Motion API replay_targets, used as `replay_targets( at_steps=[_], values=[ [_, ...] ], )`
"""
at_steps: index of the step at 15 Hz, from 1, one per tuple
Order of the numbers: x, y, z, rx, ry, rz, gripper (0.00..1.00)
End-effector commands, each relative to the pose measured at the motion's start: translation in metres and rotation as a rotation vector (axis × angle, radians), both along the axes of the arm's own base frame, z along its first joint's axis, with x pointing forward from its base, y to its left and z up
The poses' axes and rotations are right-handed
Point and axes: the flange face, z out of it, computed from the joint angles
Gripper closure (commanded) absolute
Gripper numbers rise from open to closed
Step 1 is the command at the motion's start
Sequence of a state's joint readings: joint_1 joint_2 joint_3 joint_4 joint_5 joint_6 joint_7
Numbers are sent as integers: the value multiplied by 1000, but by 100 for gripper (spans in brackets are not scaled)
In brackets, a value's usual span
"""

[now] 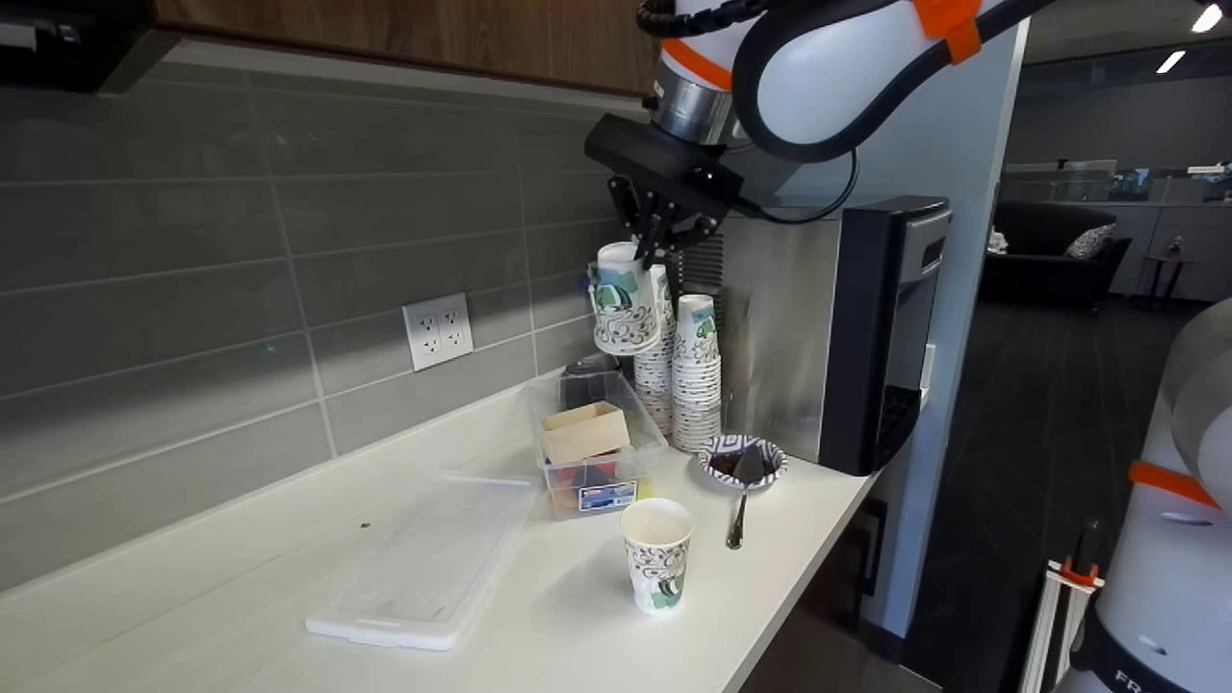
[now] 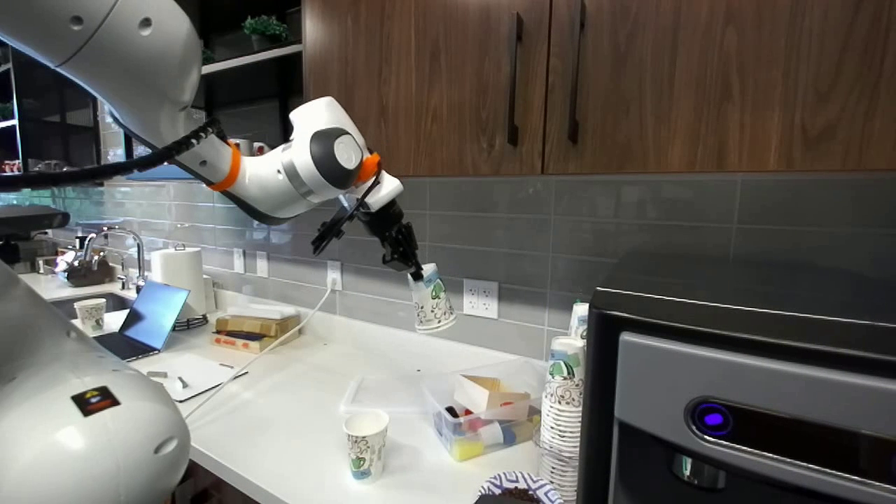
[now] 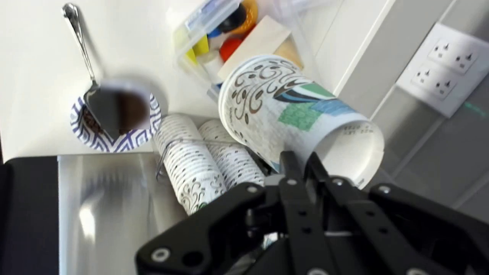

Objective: Remove the two paper cups from the pile and put them on the counter

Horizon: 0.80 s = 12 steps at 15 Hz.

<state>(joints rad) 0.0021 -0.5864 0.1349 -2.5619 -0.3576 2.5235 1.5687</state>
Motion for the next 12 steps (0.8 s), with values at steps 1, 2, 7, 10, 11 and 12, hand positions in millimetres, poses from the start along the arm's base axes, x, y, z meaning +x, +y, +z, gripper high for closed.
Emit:
replay_targets(
  at_steps=[1,2,7,10,11,12],
  values=[
    [-6,28,-22,91,30,161,98],
    [-8,38,-28,112,45,206,98],
    [-12,90,-64,221,140,427,98],
    [-9,110,-90,288,201,554,98],
    [-8,114,-101,307,231,597,98],
    [-8,118,-112,324,257,643,98]
  ],
)
